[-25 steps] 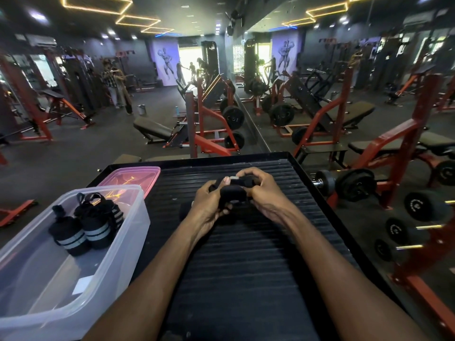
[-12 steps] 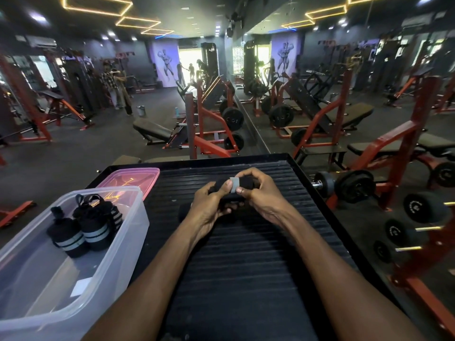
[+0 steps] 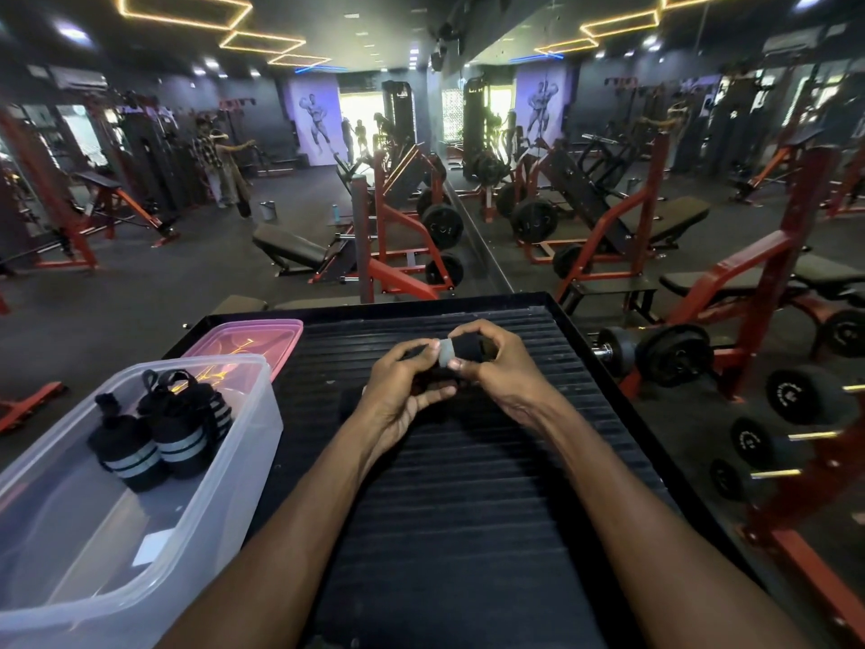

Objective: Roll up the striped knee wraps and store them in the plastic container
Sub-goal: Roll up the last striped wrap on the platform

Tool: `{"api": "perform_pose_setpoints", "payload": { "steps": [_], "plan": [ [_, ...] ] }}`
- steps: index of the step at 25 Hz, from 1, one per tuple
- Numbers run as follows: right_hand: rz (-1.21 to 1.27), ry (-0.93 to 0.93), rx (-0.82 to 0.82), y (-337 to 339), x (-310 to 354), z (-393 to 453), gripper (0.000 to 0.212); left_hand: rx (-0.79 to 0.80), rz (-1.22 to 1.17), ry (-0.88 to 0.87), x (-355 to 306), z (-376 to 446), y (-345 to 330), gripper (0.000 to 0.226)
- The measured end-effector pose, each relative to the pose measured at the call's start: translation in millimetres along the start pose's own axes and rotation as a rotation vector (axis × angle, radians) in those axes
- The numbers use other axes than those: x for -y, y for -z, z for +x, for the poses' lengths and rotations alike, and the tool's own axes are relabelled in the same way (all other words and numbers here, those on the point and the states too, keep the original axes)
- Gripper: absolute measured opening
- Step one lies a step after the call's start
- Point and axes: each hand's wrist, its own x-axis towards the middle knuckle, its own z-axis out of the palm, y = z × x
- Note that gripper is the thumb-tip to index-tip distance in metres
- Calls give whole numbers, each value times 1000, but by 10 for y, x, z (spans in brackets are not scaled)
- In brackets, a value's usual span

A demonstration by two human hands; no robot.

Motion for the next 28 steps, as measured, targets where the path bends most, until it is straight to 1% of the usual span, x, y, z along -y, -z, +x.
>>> {"api": "perform_pose_setpoints", "payload": {
  "steps": [3, 5, 7, 9, 10, 12, 14, 16, 17, 19, 20, 21, 22, 24, 26, 28],
  "plan": [
    [-60, 36, 10, -34, -1, -17, 36, -48, 8, 17, 26, 38, 7, 23],
    [-20, 6, -3, -50, -23, 12, 37, -92, 32, -3, 45, 57, 12, 21],
    [109, -88, 0, -41, -39, 43, 29, -120, 70, -54, 53, 64, 16, 14],
    [239, -226, 47, -38, -28, 50, 23, -118, 172, -146, 67, 61, 37, 21],
    [249, -263, 63, -48, -27, 40, 22, -118, 245, -188, 69, 57, 43, 27],
    [162, -235, 23, -69, -40, 34, 18, -120, 338, -229, 77, 51, 52, 37],
    [70, -158, -61, -62, -80, 60, 20, -116, 293, -193, 65, 37, 33, 44],
    [39, -117, -111, -42, -97, 75, 26, -109, 121, -123, 52, 38, 4, 49],
    [37, -107, -119, -42, -90, 68, 28, -117, 52, -115, 47, 41, -9, 49],
    [4, -66, -110, -57, -54, 28, 33, -149, 61, -169, 44, 38, -23, 37],
    [-28, -48, -95, -71, -36, 10, 37, -172, 117, -207, 37, 30, -21, 32],
    [-60, -44, -73, -82, -25, -1, 42, -184, 189, -237, 27, 26, -10, 34],
    [-91, -57, -39, -85, -17, -10, 48, -183, 276, -251, 25, 35, 14, 40],
    [-157, -115, 52, -71, -13, -16, 57, -114, 462, -260, 9, 19, 45, 56],
    [-252, -144, 117, -58, -47, 1, 51, -54, 625, -274, 21, 39, 84, 64],
    [-332, -145, 101, -66, -89, 1, 43, -43, 711, -283, 25, 26, 79, 65]
  ]
}}
